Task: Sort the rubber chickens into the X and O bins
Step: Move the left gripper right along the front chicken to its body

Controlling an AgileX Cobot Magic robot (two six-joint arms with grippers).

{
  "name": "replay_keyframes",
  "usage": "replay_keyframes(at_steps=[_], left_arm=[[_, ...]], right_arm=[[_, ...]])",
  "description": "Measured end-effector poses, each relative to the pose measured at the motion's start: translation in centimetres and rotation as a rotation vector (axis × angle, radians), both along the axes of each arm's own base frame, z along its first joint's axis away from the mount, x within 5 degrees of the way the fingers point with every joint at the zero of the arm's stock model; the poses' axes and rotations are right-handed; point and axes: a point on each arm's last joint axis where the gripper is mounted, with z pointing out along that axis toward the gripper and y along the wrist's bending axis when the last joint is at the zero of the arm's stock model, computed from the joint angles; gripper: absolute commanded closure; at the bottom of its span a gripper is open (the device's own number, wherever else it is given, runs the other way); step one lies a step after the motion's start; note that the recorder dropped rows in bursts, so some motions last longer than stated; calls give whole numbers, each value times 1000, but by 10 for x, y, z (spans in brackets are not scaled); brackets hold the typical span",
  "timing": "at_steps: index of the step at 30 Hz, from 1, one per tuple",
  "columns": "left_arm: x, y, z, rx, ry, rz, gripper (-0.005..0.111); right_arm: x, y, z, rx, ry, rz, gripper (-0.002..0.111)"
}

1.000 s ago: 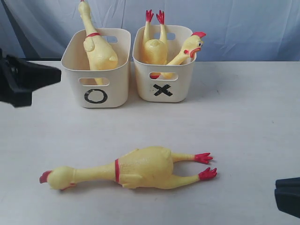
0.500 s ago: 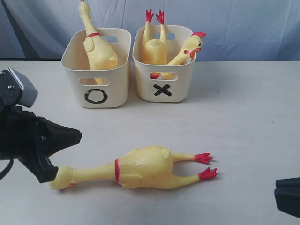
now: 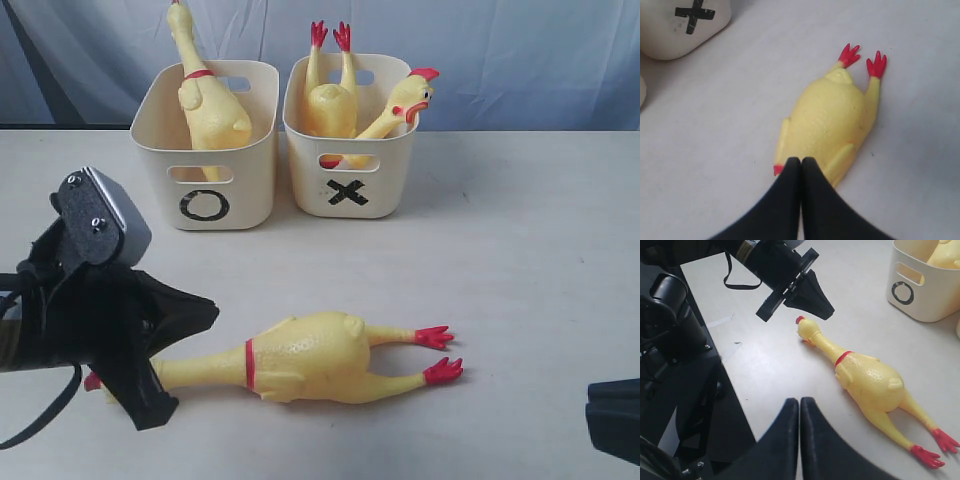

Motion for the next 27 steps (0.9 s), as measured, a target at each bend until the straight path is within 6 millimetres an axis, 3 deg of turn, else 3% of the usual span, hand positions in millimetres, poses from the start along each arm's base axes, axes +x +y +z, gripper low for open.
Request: replay_keyframes(at_steps=[11,14,20,22,27], left_arm=[[4,0,-1,65,-72,78,104],[5,0,-1,75,-84,69,93],[5,0,-1,117,-138,21,52],[5,0,-1,130,-155,5,44],[4,0,-1,176,-216,-66,41]], right_arm=[[0,0,0,0,0,0,107],[0,0,0,0,0,0,107],[0,0,0,0,0,0,107],[0,0,0,0,0,0,107],[0,0,0,0,0,0,107]])
